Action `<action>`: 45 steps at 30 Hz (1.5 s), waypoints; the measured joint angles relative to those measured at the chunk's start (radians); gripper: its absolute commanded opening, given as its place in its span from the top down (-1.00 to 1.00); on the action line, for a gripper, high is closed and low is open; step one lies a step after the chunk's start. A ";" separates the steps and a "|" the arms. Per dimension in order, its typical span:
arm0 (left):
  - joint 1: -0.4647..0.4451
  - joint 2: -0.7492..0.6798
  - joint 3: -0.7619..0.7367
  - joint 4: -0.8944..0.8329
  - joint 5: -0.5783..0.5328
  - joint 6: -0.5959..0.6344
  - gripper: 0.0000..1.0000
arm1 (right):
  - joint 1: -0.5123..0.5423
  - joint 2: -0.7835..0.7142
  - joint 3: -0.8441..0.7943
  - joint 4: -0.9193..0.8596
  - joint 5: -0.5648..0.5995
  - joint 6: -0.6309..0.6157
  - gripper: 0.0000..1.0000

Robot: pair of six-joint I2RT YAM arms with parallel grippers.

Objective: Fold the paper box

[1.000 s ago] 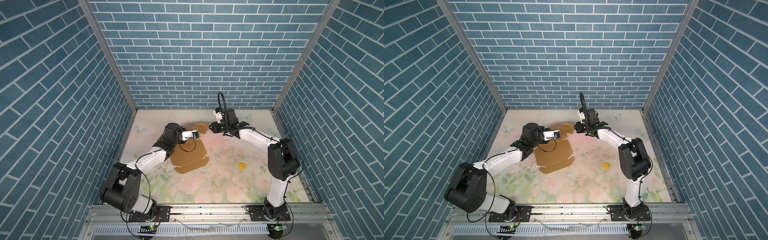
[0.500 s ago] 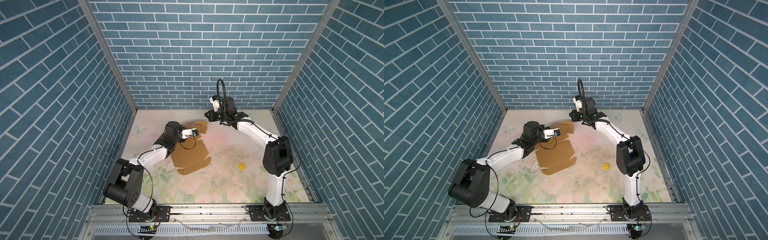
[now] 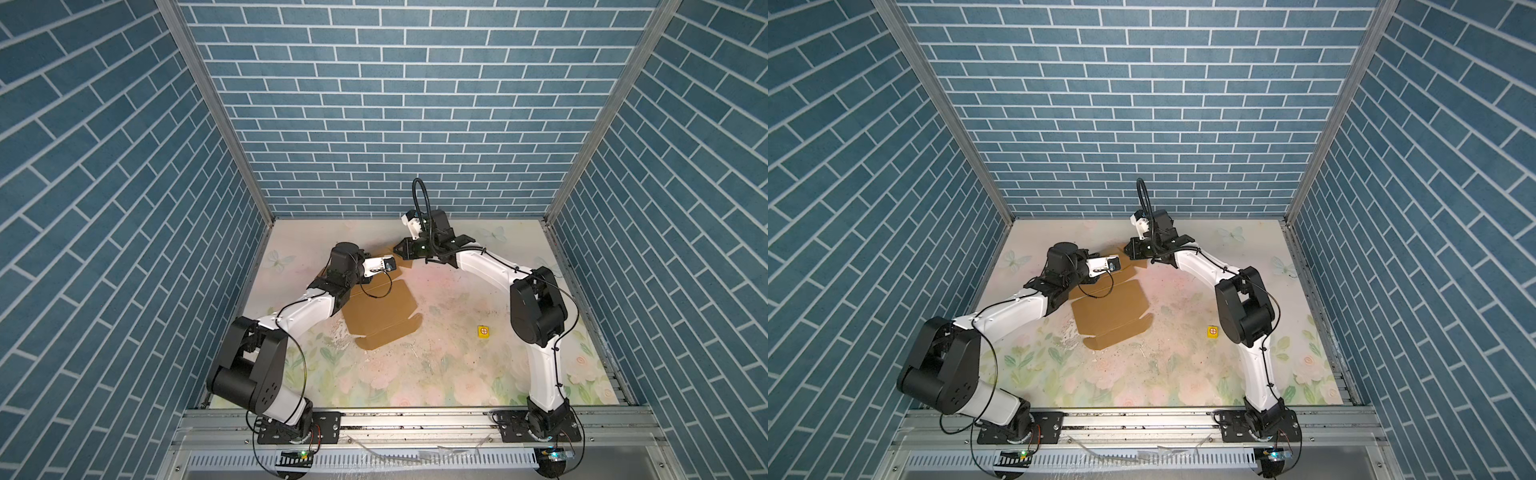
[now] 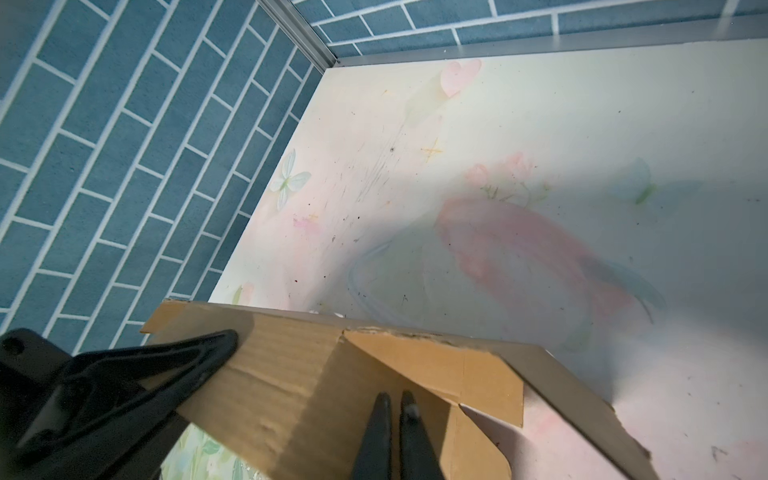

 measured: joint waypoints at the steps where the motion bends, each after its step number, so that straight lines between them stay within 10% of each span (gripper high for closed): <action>1: 0.000 0.002 0.000 0.003 -0.001 0.000 1.00 | 0.002 0.001 -0.002 0.004 -0.003 0.006 0.83; 26: 0.005 0.031 0.005 0.046 -0.018 0.003 1.00 | 0.039 0.047 -0.035 0.119 -0.060 0.087 0.79; 45: 0.005 0.031 -0.007 0.067 -0.015 0.003 1.00 | -0.012 -0.001 -0.294 0.235 0.197 0.152 0.37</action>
